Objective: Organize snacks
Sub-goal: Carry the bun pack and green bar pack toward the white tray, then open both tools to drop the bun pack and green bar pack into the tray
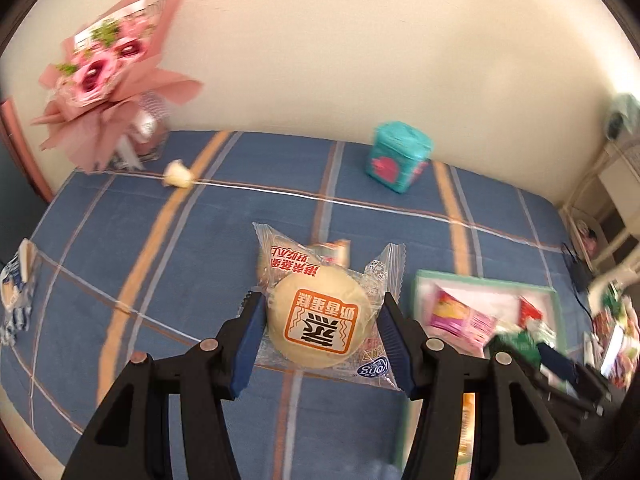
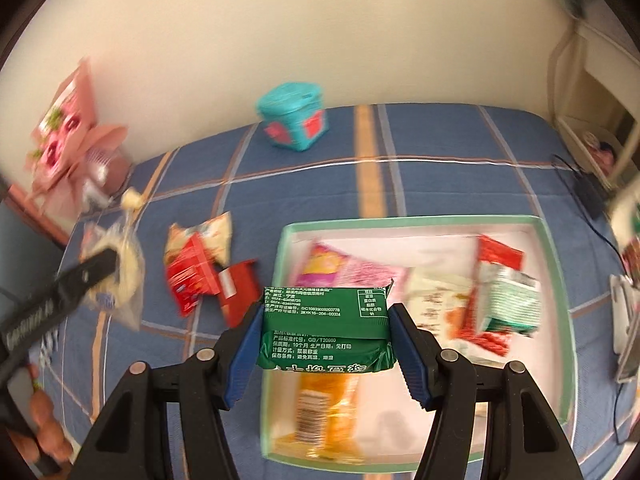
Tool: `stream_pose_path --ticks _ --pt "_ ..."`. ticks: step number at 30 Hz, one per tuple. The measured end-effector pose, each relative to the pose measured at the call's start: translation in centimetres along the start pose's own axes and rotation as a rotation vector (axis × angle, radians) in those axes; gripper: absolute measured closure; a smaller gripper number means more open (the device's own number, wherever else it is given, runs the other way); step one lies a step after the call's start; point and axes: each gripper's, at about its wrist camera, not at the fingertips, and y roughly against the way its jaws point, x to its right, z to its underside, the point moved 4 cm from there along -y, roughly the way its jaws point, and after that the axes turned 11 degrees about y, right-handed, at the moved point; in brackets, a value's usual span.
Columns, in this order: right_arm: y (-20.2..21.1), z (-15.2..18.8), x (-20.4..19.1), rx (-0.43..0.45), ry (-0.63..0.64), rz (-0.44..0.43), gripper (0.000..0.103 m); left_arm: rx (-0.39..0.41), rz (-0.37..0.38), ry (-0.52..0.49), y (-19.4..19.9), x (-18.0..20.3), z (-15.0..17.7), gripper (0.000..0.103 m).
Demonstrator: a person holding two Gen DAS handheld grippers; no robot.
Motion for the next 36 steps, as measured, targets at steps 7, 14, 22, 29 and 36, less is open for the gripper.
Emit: stream_pose_path --ticks 7,14,22,29,36 --pt "0.7 0.3 6.5 0.005 -0.144 0.068 0.038 -0.046 0.066 -0.107 -0.8 5.6 2.3 0.045" --pt "0.7 0.6 10.5 0.015 -0.237 0.089 0.038 -0.06 0.118 -0.216 -1.5 10.6 4.2 0.045" --pt "-0.8 1.1 12.1 -0.01 -0.253 0.097 0.038 -0.102 0.136 -0.29 -3.4 13.8 6.5 0.045" --pt "-1.9 1.5 12.3 -0.031 -0.258 0.092 0.038 -0.145 0.127 -0.301 -5.3 14.2 7.8 0.045" --pt "-1.9 1.5 12.2 -0.038 -0.257 0.094 0.038 -0.151 0.124 -0.319 -5.5 14.7 8.3 0.044"
